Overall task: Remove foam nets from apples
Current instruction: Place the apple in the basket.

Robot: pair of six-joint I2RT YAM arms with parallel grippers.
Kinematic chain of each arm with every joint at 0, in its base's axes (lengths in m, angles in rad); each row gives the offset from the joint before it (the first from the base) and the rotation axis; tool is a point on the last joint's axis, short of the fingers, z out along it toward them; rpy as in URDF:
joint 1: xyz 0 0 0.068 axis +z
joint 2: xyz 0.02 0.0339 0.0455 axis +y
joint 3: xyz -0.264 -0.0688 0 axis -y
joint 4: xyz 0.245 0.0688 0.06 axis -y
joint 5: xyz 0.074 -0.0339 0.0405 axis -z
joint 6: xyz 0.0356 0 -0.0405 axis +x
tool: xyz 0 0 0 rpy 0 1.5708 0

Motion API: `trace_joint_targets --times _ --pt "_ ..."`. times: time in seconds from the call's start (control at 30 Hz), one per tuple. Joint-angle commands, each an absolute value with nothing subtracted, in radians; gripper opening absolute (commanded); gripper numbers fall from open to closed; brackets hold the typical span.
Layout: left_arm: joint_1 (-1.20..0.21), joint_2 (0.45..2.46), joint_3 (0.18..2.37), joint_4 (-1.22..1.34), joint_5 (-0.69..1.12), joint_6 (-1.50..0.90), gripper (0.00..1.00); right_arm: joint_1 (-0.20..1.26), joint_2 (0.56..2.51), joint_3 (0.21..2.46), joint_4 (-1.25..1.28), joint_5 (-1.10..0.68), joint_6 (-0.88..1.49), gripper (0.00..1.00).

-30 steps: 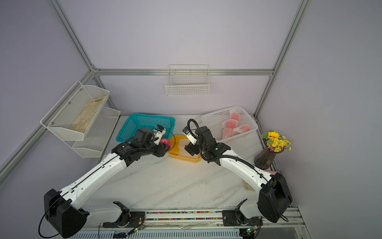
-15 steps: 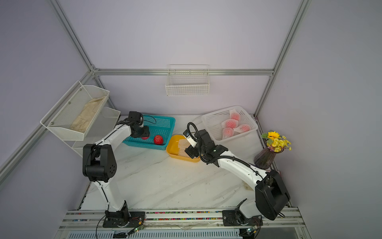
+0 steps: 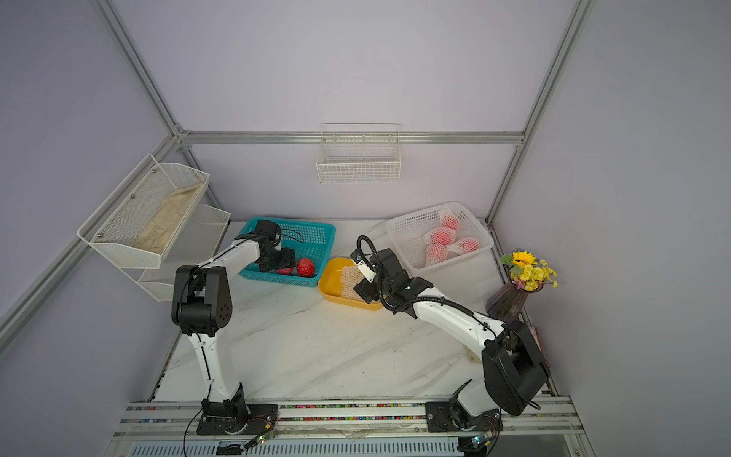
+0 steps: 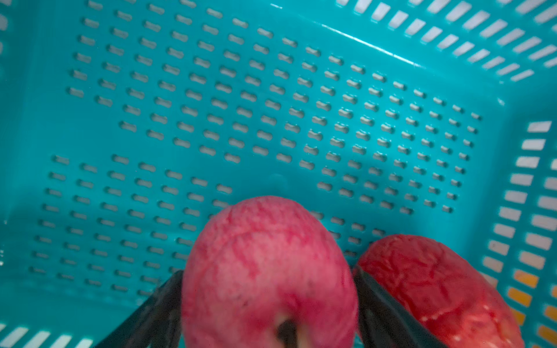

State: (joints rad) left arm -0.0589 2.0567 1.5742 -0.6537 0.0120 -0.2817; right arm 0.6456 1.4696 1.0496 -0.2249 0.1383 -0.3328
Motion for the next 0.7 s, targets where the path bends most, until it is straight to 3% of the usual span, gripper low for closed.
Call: trace_joint_targets --times 0.0,0.3,0.5,0.67 --pt "-0.063 1.963 1.612 -0.647 0.013 -0.302 1.0 0.64 1.417 1.038 -0.215 0.165 -0.32 0.97" --pt "-0.178 1.615 1.462 -0.654 -0.122 -0.3 1.0 0.482 1.411 1.105 -0.271 0.188 -0.299 0.97" --pt "-0.323 1.354 1.261 -0.594 -0.101 -0.302 1.0 0.321 1.572 1.252 -0.284 0.13 -0.263 0.97" --pt "-0.418 1.253 1.136 -0.564 -0.066 -0.319 1.0 0.233 1.754 1.403 -0.316 0.129 -0.219 0.97"
